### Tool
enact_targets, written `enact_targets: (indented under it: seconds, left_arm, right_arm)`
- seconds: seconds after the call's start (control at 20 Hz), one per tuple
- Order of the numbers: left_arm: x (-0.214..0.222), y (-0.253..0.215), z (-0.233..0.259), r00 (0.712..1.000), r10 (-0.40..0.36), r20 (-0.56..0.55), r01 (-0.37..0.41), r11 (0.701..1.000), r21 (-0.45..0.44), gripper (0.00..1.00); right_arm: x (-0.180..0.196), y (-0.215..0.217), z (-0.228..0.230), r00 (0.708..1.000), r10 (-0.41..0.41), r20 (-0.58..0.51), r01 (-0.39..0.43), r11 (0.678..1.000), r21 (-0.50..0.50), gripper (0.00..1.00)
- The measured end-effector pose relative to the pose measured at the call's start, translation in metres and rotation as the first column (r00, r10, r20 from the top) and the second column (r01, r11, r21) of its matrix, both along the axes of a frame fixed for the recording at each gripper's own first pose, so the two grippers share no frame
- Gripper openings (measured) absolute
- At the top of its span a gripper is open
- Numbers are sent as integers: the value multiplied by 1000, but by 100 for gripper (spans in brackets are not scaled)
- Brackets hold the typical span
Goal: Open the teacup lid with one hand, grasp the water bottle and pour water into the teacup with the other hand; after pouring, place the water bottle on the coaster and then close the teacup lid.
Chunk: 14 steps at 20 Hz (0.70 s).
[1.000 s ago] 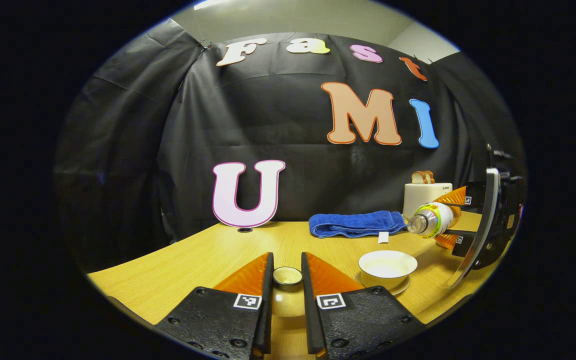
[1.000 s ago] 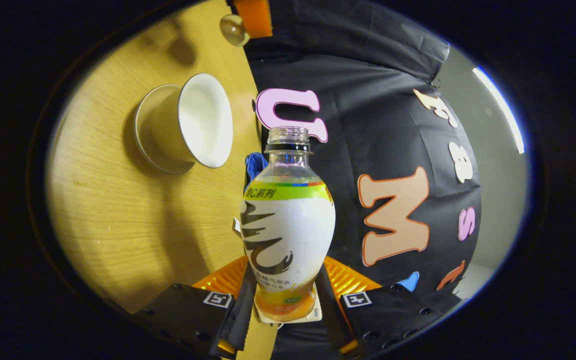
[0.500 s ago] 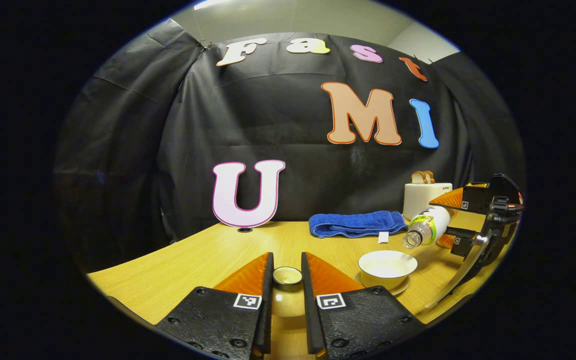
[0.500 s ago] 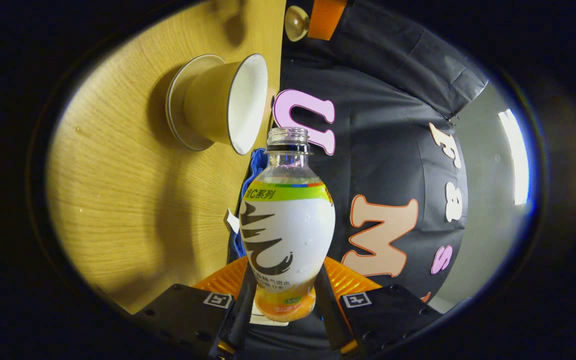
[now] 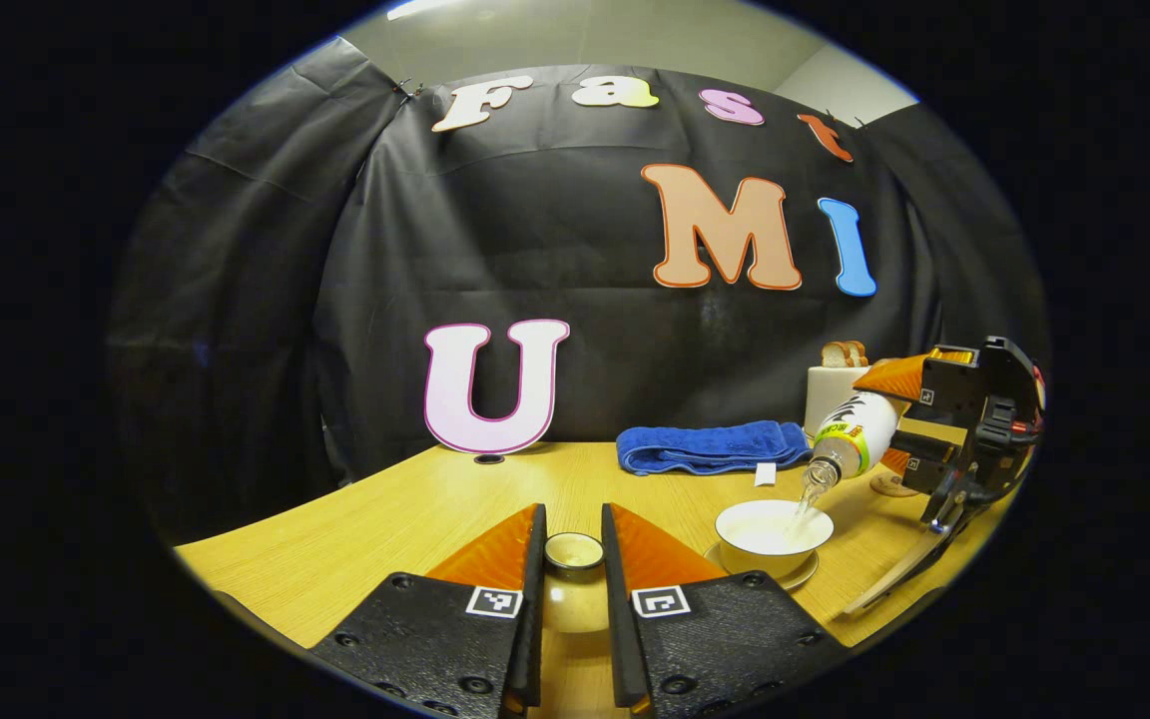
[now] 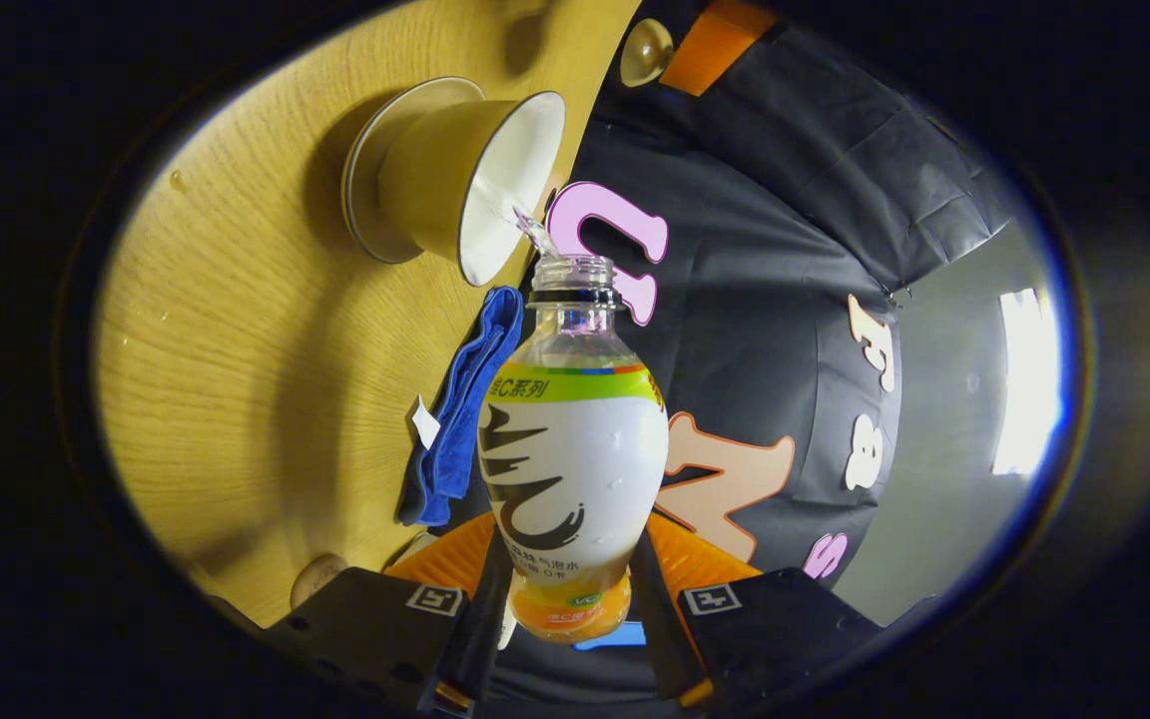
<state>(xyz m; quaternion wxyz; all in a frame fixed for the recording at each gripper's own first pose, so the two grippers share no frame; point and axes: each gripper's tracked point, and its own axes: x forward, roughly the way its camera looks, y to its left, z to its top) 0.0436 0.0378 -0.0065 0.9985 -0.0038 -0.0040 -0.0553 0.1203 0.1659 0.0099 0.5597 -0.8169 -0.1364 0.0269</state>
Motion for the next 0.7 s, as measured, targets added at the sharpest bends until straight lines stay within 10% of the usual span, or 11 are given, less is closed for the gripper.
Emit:
enact_targets:
  seconds: [0.7]
  left_arm:
    - [0, 0, 0, 1000, 0, -1, 0, 1000, -1, 24]
  right_arm:
    - [-7, 13, 10, 990, 59, 128, -41, 989, -139, 64]
